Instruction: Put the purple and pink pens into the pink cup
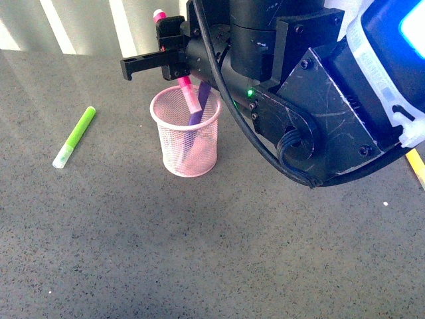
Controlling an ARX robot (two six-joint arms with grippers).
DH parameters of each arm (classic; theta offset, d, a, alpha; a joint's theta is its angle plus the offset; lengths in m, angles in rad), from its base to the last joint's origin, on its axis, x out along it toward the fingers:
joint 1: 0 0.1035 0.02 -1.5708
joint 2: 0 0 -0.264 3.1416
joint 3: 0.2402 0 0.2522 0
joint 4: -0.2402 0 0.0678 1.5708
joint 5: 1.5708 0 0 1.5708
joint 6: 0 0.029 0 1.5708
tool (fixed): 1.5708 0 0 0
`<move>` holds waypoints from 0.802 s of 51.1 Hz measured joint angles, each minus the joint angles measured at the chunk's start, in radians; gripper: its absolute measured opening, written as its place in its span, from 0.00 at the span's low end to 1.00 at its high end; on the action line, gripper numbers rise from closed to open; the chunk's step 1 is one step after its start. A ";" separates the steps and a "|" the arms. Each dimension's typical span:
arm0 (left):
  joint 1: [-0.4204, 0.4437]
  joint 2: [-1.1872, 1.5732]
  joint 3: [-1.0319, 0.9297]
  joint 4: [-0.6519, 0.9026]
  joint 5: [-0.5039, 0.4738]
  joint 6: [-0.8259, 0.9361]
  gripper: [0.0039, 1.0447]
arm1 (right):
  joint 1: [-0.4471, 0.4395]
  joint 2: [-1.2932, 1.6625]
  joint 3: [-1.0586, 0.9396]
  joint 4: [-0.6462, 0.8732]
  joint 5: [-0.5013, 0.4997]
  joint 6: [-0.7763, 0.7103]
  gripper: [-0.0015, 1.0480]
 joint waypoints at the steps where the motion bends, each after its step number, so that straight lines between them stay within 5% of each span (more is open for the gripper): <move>1: 0.000 0.000 0.000 0.000 0.000 0.000 0.94 | 0.000 0.001 0.001 0.000 0.000 0.000 0.11; 16: 0.000 0.000 0.000 0.000 0.000 0.000 0.94 | 0.011 0.005 -0.001 -0.004 0.006 0.005 0.11; 41: 0.000 0.000 0.000 0.000 0.000 0.000 0.94 | 0.013 -0.129 -0.082 -0.087 0.131 0.051 0.91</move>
